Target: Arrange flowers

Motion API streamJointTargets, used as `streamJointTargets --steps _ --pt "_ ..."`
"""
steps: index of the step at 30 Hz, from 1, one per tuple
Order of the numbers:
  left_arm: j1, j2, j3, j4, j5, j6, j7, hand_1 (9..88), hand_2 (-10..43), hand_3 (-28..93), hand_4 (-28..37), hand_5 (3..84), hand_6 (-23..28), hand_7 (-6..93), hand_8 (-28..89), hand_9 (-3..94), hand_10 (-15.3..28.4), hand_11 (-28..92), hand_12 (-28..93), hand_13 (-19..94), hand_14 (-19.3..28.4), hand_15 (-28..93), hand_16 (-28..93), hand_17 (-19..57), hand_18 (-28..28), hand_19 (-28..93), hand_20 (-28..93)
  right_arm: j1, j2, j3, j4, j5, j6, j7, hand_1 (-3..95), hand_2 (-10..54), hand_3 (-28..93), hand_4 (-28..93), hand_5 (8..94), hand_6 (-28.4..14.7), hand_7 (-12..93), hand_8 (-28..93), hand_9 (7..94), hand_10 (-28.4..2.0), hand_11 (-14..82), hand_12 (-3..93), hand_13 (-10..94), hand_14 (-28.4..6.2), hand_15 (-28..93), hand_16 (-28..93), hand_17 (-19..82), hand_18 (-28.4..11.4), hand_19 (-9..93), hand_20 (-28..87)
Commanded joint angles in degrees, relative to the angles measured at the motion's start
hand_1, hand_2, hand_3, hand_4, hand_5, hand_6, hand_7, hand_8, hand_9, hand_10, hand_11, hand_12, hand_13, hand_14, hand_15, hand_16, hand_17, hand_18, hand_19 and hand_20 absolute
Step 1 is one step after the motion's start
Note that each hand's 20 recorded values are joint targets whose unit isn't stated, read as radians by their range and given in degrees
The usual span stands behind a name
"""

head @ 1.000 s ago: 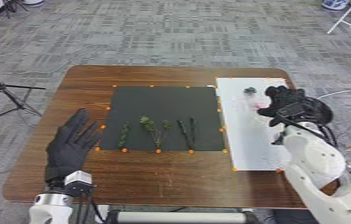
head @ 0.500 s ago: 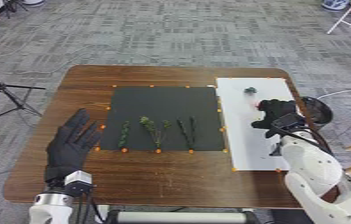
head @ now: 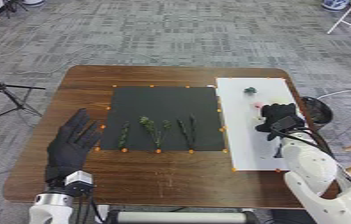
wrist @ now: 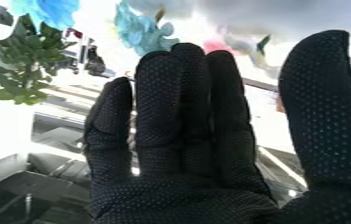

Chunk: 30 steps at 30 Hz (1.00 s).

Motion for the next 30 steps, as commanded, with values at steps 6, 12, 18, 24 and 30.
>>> streamJointTargets --steps 6,12,18,24,30 --pt "0.30 -0.21 0.39 -0.02 0.00 0.98 -0.20 22.6 -6.8 67 -28.3 22.4 2.3 22.9 -12 17.1 9.6 13 19 14 13.9 8 9 -18.7 20.3 35 7 2.66 -0.61 -4.23 3.30 -1.58 6.19 -1.72 34.0 -9.5 80 -28 58.1 1.2 38 -13 60.9 -9.6 40.7 26.2 58 -7.3 73 24 25 -20.9 79 50" --pt "0.54 0.65 -0.06 -0.26 -0.34 1.52 0.28 22.6 -6.8 67 -28.3 22.5 2.3 22.9 -12 17.2 9.6 13 19 14 13.9 8 9 -18.7 20.2 35 7 2.19 -0.62 -4.24 4.43 -0.43 12.82 -4.69 45.3 -5.6 80 -28 67.1 1.5 51 5 74.6 -8.6 37.2 46.3 66 -7.0 75 27 30 -20.5 82 50" --pt "0.69 4.10 -1.66 -0.85 -0.37 1.70 -0.04 22.6 -6.7 67 -28.3 22.5 2.3 23.0 -12 17.3 9.6 13 19 14 13.9 8 9 -18.7 20.2 36 7 7.10 -1.68 -8.06 4.63 1.57 15.71 -8.24 44.7 -7.9 82 -23 71.4 0.1 49 6 77.1 -9.7 41.0 46.3 69 -7.5 78 29 31 -20.7 84 51" --pt "0.88 8.43 -4.51 -1.58 -0.38 1.09 -0.97 22.7 -6.7 67 -28.3 22.5 2.3 22.9 -12 17.2 9.6 13 19 14 13.9 8 9 -18.7 20.3 36 7 20.03 -6.90 -19.65 6.04 4.60 14.63 -12.67 45.1 -8.4 82 -21 72.1 -0.7 49 6 77.2 -10.1 41.9 46.7 69 -8.0 78 29 31 -20.4 85 51" --pt "-0.39 12.00 -6.46 -1.74 -0.54 0.92 -1.44 22.7 -6.7 67 -28.3 22.4 2.3 22.7 -12 17.1 9.5 13 19 14 13.9 8 9 -18.7 20.4 36 7 27.56 -14.09 -28.24 6.56 4.51 15.21 -15.69 44.7 -8.8 82 -20 72.3 -1.0 49 6 77.3 -10.1 42.0 46.6 69 -7.9 79 29 31 -20.4 85 51"
